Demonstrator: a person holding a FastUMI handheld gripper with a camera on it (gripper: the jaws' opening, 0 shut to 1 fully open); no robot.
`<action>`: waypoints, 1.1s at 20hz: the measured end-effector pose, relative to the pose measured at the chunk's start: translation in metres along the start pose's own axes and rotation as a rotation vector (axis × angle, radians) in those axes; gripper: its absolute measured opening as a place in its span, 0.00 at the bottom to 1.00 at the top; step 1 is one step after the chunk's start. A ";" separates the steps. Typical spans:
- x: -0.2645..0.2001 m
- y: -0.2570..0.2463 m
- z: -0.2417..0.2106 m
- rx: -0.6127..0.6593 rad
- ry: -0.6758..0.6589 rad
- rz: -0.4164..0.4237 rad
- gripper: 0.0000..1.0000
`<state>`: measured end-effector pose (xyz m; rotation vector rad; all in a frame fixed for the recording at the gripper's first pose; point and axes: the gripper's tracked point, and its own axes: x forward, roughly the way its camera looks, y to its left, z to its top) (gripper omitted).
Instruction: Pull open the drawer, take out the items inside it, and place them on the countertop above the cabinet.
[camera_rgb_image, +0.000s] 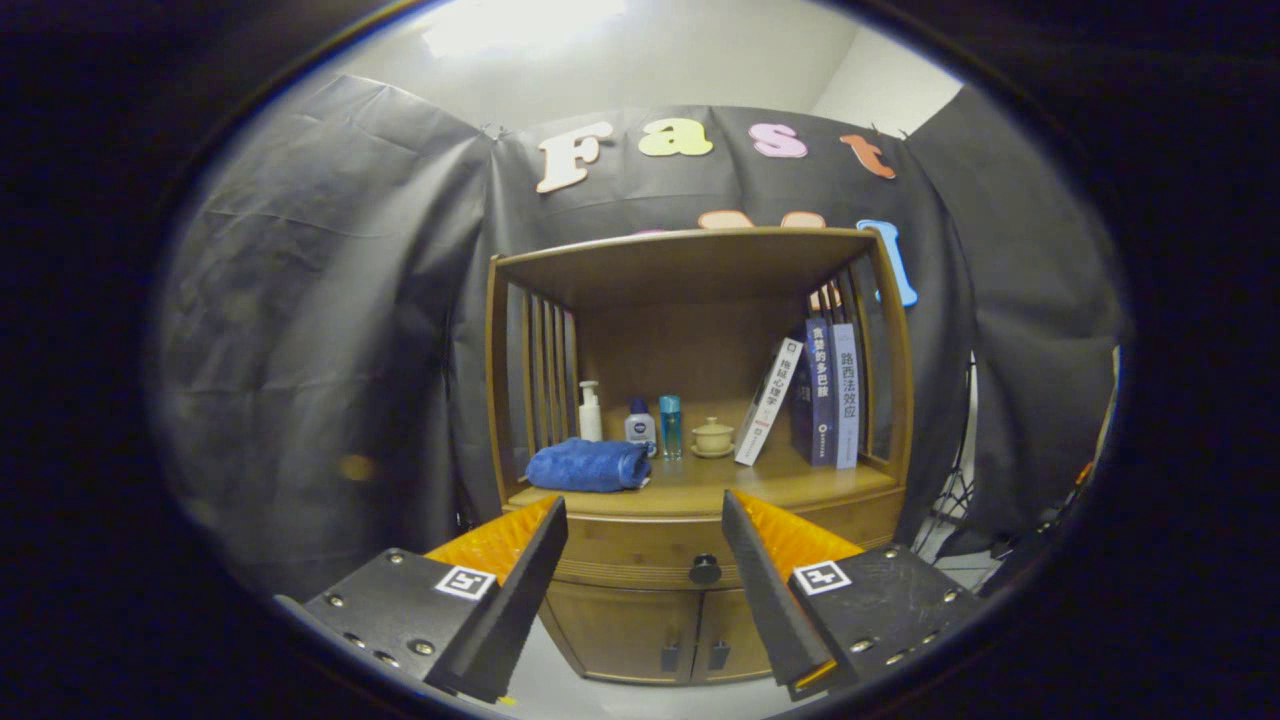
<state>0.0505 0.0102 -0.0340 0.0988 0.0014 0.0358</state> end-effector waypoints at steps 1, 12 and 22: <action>0.011 -0.004 -0.008 0.008 0.008 -0.003 0.93; 0.121 -0.055 -0.123 0.067 0.228 -0.131 0.79; 0.164 -0.080 -0.191 0.055 0.397 -0.173 0.58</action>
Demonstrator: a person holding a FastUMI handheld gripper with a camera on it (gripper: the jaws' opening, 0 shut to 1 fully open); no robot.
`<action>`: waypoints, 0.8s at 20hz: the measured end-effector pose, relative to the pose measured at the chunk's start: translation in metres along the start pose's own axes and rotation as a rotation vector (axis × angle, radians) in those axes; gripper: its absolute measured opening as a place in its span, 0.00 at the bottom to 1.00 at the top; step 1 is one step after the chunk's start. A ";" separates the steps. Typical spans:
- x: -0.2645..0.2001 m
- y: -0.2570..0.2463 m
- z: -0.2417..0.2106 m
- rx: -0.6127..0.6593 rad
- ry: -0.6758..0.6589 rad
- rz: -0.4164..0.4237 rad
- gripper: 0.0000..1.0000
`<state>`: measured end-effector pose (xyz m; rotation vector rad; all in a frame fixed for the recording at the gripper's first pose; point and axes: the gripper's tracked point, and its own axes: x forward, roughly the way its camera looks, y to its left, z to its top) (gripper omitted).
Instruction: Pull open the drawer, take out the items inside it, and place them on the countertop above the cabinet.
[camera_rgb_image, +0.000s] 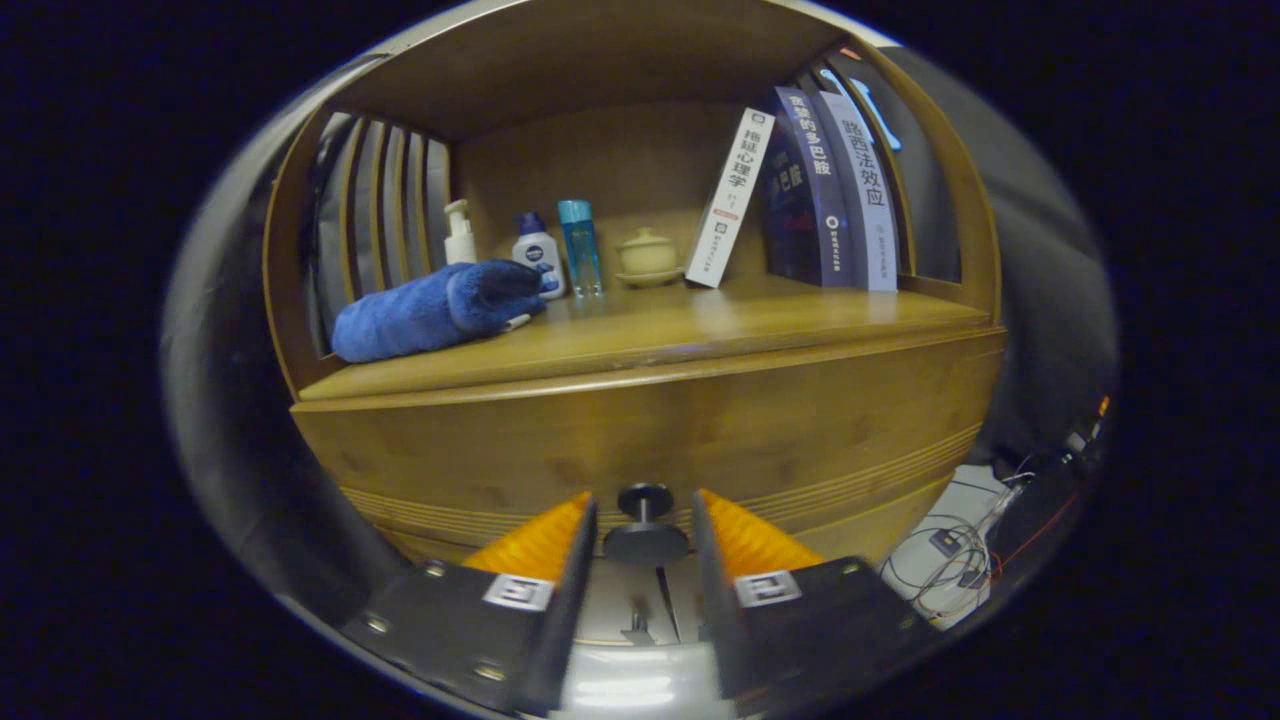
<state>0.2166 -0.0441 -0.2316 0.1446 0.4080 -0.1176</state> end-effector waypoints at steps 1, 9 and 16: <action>0.003 0.001 -0.001 -0.007 0.005 -0.001 0.51; 0.000 0.002 -0.003 -0.014 0.002 -0.033 0.33; -0.038 0.000 -0.015 0.013 0.007 -0.051 0.33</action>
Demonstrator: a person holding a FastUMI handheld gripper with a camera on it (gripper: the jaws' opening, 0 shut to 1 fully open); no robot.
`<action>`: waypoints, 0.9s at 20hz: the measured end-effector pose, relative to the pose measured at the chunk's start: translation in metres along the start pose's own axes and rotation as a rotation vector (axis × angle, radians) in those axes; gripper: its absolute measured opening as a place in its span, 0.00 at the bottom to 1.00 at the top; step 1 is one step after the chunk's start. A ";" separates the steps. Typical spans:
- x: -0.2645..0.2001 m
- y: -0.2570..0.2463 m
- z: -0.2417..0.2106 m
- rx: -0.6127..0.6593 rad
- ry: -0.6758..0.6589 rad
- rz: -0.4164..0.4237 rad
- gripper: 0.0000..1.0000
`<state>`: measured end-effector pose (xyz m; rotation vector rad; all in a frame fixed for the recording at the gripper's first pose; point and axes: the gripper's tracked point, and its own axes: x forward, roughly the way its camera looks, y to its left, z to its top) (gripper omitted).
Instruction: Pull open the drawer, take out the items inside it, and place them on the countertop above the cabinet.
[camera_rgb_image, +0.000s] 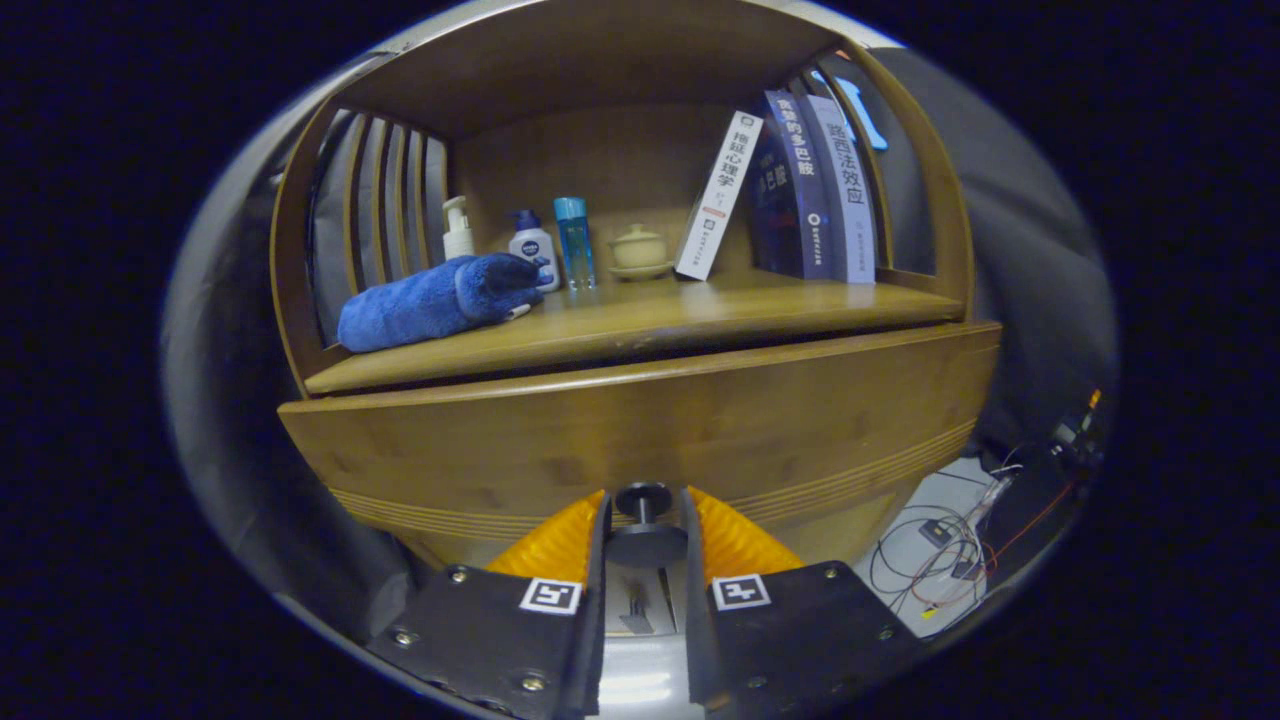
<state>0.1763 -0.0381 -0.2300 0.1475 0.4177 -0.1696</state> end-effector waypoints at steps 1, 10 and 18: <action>-0.008 -0.001 -0.003 0.002 -0.001 -0.006 0.34; -0.084 -0.007 -0.028 -0.001 -0.006 -0.052 0.33; -0.127 -0.012 -0.042 0.021 -0.024 -0.094 0.33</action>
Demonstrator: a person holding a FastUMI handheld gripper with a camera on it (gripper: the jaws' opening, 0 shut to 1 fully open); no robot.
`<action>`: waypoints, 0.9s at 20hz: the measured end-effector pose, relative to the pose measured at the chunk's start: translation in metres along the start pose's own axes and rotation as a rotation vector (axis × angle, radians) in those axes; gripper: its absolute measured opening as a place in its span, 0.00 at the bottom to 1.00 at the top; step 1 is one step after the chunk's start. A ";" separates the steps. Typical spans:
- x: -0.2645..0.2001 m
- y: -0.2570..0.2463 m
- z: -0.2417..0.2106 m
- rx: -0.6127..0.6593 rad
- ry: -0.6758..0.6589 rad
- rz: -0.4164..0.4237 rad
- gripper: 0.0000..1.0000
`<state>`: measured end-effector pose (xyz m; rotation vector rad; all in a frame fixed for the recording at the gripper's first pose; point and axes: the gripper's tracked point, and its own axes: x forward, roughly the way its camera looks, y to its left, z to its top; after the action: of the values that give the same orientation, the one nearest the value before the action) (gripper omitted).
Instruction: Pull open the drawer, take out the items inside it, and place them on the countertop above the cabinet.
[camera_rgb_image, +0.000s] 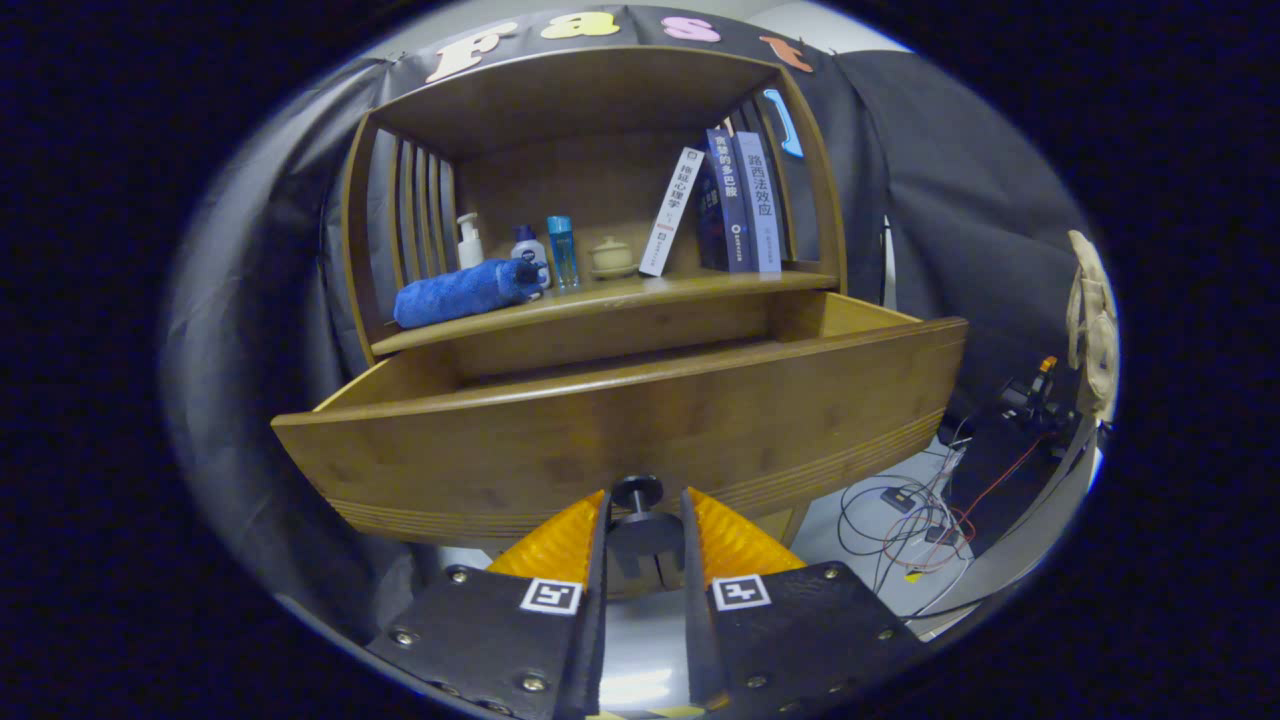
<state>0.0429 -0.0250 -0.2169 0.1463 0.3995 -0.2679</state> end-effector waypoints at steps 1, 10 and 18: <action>-0.002 0.000 0.001 0.000 -0.002 -0.003 0.33; -0.040 -0.036 0.040 0.133 -0.202 -0.033 0.02; -0.027 -0.003 0.099 0.069 -0.229 0.018 0.02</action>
<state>0.0542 -0.0406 -0.1162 0.1849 0.1618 -0.2779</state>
